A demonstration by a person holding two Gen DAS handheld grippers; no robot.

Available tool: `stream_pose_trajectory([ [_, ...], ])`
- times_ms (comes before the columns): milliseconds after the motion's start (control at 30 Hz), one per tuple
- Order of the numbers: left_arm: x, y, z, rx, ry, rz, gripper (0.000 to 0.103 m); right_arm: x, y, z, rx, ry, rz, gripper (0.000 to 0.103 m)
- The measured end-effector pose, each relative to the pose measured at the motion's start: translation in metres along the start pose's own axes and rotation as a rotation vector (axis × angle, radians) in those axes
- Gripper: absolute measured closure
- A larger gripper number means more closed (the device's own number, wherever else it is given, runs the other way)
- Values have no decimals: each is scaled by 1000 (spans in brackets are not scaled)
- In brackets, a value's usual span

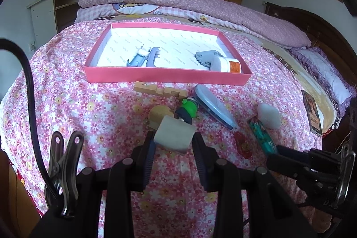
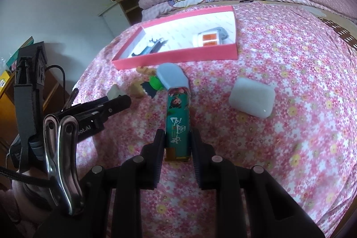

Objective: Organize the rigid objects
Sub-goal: 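Lift and carry the green lighter and white plug toward the pink tray, then lower the white plug into the tray with the left gripper while the right gripper lowers the lighter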

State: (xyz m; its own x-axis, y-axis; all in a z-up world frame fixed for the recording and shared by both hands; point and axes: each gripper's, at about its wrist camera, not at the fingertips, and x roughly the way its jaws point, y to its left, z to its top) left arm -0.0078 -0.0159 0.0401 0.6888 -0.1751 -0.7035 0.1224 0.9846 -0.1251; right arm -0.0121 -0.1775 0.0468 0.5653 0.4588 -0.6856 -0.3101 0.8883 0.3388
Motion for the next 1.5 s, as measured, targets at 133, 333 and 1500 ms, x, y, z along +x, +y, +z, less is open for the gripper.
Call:
stream_pose_trajectory([
  [133, -4, 0, 0, -1, -16, 6, 68, 3, 2, 4, -15, 2, 9, 79],
  [333, -6, 3, 7, -9, -29, 9, 68, 6, 5, 15, -26, 2, 4, 79],
  [1500, 29, 17, 124, 24, -94, 11, 68, 31, -1, 119, -66, -70, 0, 79],
])
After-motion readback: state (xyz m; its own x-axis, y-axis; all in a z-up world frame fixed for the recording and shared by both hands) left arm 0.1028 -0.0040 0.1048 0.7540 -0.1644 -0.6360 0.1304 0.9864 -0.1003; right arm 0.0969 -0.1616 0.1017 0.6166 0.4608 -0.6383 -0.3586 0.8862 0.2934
